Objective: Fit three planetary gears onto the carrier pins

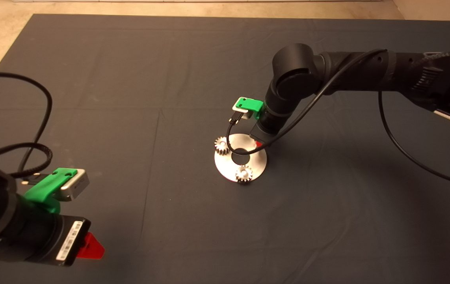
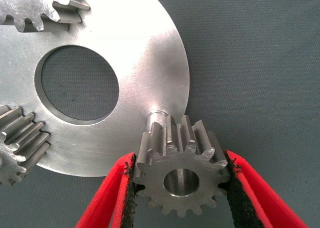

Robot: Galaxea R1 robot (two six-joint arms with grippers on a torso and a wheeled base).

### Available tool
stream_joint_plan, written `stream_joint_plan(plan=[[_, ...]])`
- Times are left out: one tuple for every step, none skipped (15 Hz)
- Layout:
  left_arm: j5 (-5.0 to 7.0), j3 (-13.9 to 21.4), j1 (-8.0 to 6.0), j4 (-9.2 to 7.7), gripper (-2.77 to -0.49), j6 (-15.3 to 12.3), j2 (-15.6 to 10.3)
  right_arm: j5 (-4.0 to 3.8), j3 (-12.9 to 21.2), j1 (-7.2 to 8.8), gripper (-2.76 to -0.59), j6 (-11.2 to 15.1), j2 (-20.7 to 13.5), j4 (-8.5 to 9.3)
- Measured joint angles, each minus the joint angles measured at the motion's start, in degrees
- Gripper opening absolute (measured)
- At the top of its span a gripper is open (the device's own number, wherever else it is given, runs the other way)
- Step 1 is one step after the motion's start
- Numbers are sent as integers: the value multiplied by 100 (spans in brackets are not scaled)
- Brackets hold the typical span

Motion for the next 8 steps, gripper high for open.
stream_joint_plan(plan=[[0,0,0,0,-119,0,1,0,0,2,-226,19,0,6],[0,0,-2,0,-119,0,1,0,3,2,-226,28,0,15],[0,0,0,0,-119,0,1,0,3,5,-226,63,0,26],[0,0,0,0,-119,0,1,0,5,9,-226,65,0,30],[0,0,0,0,-119,0,1,11,2,13,-226,85,2,39],[0,0,0,0,-119,0,1,15,2,16,-226,94,11,40],[-1,0,0,0,-119,0,1,17,2,16,-226,102,12,44],[0,0,0,0,-119,0,1,17,2,16,-226,102,12,45]])
